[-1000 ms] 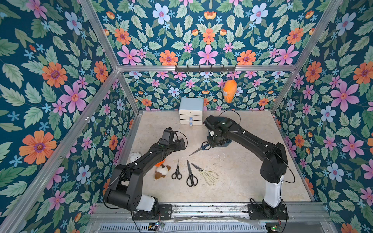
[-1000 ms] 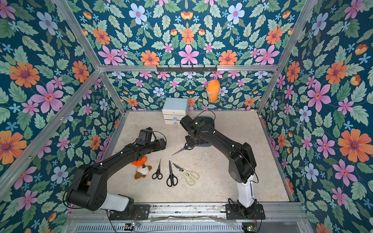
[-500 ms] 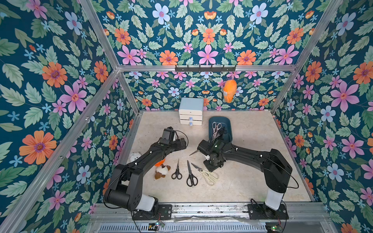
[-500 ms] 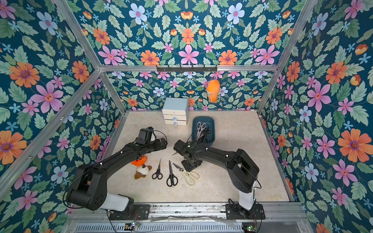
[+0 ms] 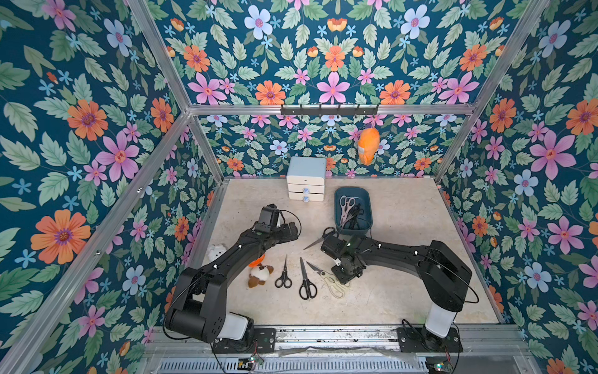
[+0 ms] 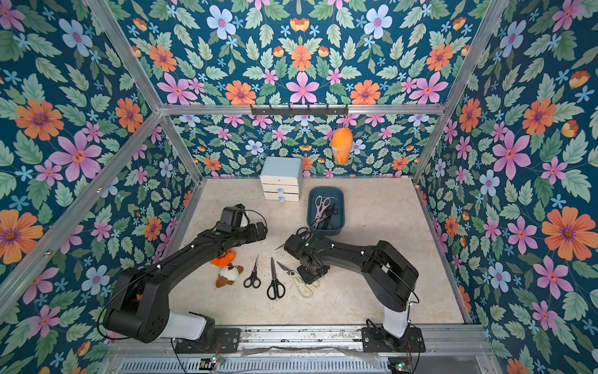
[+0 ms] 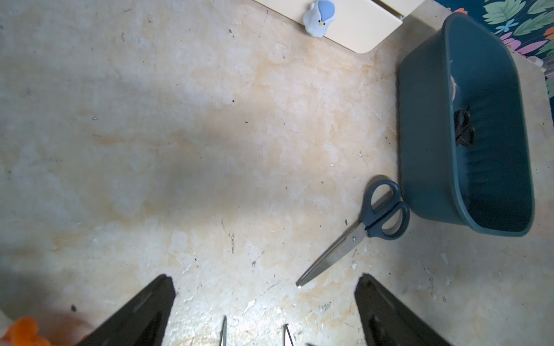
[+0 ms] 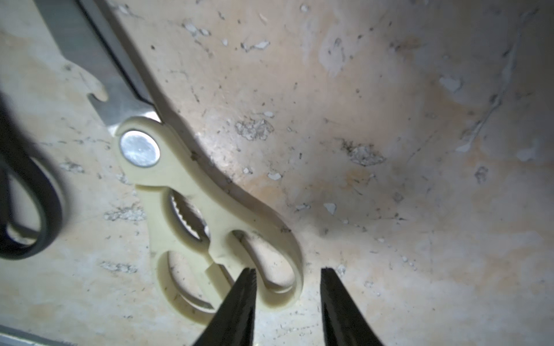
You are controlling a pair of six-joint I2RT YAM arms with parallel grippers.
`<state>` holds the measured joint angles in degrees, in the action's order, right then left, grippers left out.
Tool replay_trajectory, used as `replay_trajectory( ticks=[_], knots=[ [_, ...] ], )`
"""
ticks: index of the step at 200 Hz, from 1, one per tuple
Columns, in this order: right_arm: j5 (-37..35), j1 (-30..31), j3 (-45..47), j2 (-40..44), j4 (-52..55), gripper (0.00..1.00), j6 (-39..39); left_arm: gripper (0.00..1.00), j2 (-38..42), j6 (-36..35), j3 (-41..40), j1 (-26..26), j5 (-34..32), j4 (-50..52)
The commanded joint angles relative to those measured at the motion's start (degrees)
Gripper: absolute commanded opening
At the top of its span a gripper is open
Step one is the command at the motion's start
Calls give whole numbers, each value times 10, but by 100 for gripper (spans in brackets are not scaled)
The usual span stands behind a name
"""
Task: Put the scissors into the storage box
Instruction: Pick up the scissors from the center of the board.
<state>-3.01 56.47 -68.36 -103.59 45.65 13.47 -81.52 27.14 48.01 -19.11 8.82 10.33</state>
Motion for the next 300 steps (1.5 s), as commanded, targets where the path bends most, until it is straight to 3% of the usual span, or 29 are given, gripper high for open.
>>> replay_trajectory(
  ticks=[1, 97, 160, 198, 253, 300],
  knots=[
    [-4, 0, 10, 5, -17, 38, 5, 99, 2, 14, 0, 1, -6, -4],
    [-10, 0, 68, 0, -78, 27, 14, 99, 23, 31, -16, 1, -13, -3],
    [-23, 0, 106, 2, -103, 15, 20, 99, 33, 41, -30, 0, -15, -11],
    [-26, 0, 111, -9, -110, 0, 19, 99, 33, 55, -38, 0, -10, -22],
    [-47, 1, 96, 13, -97, 0, 30, 99, 35, 51, -37, 0, -8, -23],
    [-96, 2, 27, 61, -41, 0, 25, 99, 18, 52, -37, 0, -8, -40]
  ],
)
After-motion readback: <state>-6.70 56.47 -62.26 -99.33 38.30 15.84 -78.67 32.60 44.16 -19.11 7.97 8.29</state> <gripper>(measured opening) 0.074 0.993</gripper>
